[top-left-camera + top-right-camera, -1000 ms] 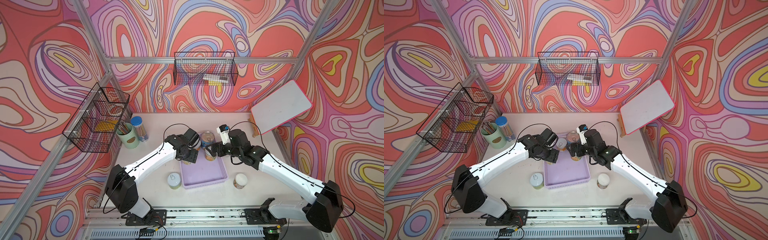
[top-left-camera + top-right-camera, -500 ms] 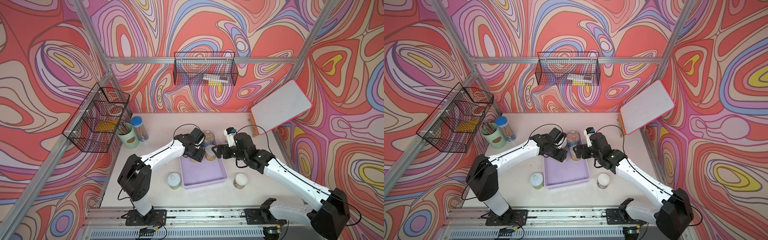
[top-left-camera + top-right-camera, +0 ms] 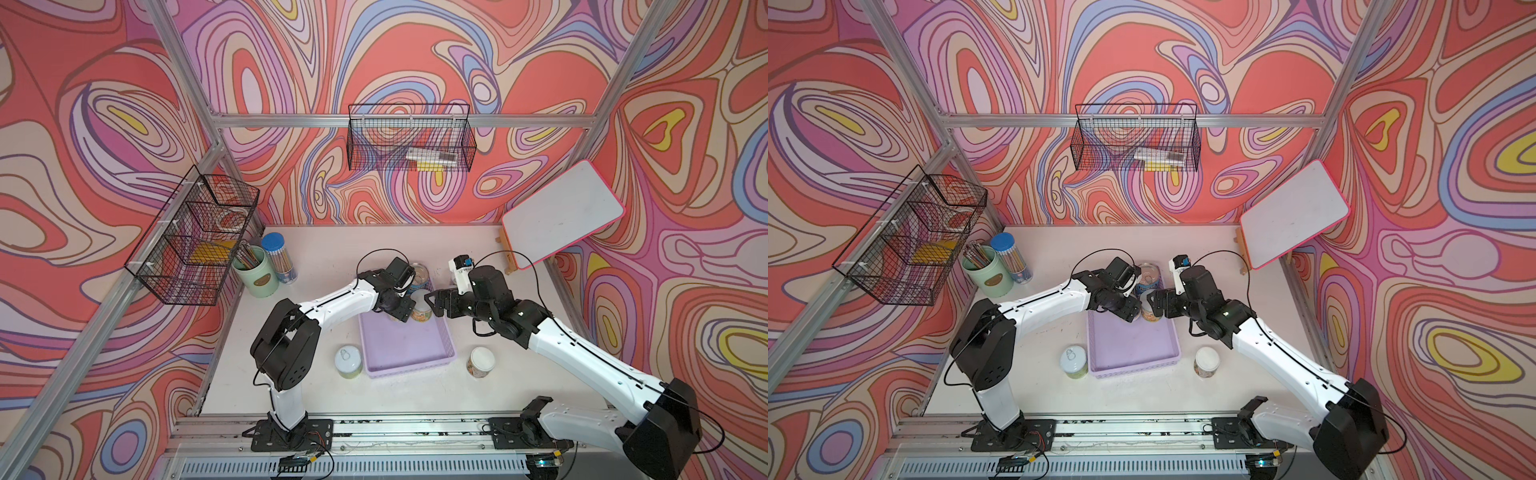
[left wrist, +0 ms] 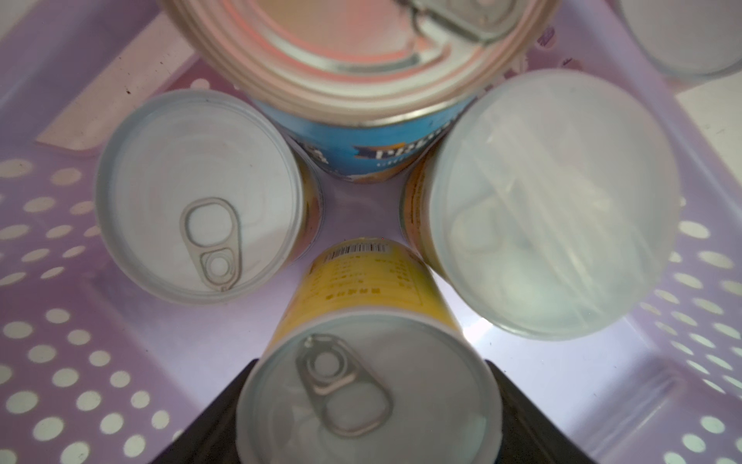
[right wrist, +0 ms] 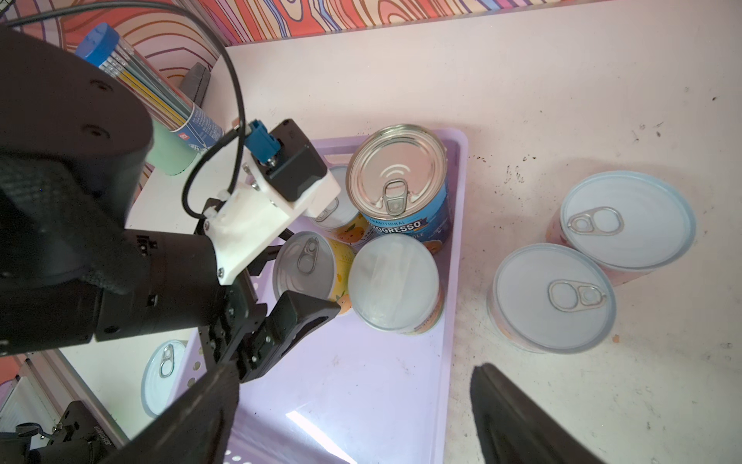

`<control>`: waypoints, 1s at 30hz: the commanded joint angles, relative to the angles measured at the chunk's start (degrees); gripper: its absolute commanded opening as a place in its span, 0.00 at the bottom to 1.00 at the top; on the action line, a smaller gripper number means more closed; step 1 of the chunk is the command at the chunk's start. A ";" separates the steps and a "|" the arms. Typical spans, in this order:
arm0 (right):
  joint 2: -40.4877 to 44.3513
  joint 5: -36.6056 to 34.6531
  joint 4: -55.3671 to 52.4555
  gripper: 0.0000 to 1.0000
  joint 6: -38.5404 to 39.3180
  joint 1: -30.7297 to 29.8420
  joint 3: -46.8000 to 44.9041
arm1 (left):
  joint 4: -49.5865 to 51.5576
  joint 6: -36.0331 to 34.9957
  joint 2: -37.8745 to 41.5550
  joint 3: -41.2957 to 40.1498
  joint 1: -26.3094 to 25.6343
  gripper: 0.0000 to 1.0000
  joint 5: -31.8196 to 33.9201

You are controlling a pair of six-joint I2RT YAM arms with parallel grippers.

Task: Put the canned food in the basket
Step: Place the canned food in the basket.

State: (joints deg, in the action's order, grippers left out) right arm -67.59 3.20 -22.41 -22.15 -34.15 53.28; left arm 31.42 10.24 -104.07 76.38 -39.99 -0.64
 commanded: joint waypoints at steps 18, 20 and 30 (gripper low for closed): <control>0.00 0.20 -0.94 0.92 -0.48 0.29 0.91 | -8.90 1.49 -5.00 0.26 0.16 0.50 1.46; -0.08 0.22 -1.05 0.92 -0.34 0.30 1.11 | -8.78 1.93 -5.26 0.33 0.25 0.56 1.01; -0.26 0.33 -0.88 0.91 -0.48 0.31 1.13 | -9.10 3.21 -4.16 -0.35 0.69 0.87 0.33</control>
State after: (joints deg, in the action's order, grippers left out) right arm -67.66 3.44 -23.24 -22.17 -34.15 53.36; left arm 26.50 12.27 -108.38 76.07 -39.55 0.38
